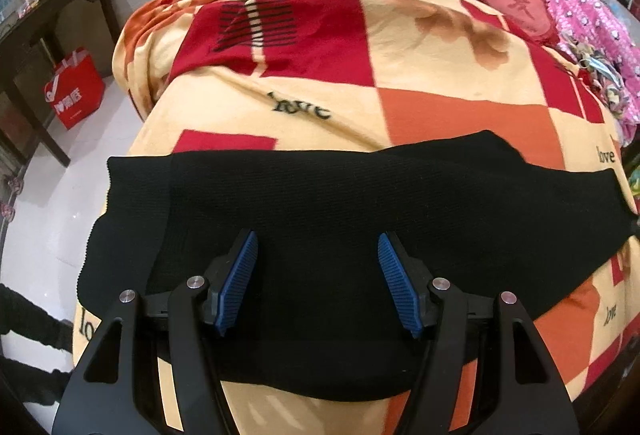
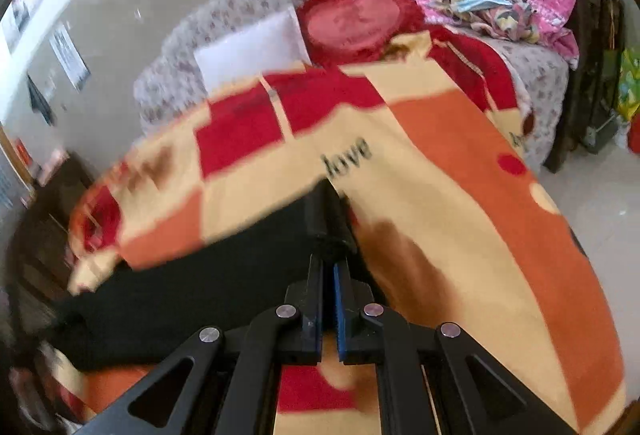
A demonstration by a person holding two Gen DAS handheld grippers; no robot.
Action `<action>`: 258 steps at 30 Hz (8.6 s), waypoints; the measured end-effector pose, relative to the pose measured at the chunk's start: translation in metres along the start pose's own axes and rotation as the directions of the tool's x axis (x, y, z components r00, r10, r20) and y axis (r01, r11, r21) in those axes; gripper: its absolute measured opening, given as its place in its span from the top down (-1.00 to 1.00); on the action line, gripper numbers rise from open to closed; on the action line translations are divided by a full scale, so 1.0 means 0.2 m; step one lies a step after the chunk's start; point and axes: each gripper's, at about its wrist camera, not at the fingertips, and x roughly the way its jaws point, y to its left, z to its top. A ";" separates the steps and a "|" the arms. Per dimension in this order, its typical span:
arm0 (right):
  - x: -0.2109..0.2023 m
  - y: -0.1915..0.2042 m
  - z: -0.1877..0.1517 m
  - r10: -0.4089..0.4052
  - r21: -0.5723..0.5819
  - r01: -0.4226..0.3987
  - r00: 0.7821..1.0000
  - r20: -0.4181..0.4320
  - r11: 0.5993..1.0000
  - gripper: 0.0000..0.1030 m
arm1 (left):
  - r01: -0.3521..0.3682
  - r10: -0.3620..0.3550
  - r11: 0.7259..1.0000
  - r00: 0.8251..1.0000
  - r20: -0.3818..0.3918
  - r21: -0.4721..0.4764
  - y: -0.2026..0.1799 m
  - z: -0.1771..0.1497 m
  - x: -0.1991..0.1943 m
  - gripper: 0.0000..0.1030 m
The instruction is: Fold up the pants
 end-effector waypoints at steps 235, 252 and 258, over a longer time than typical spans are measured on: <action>0.23 1.45 -0.18 0.337 -0.439 -0.430 0.900 -0.277 0.789 0.41 | 0.106 -0.098 0.981 0.994 0.057 -0.165 0.09 -0.14 -0.18 0.04; 0.40 2.04 -0.20 0.439 -0.546 -0.598 0.801 -0.406 0.587 -0.02 | 0.113 -0.081 0.858 0.993 0.086 -0.500 0.55 -0.37 -0.25 -0.43; 0.52 2.26 -0.24 0.404 -0.617 -0.602 0.798 -0.447 0.507 -0.07 | 0.098 -0.073 0.847 0.995 0.068 -0.522 0.55 -0.37 -0.17 -0.48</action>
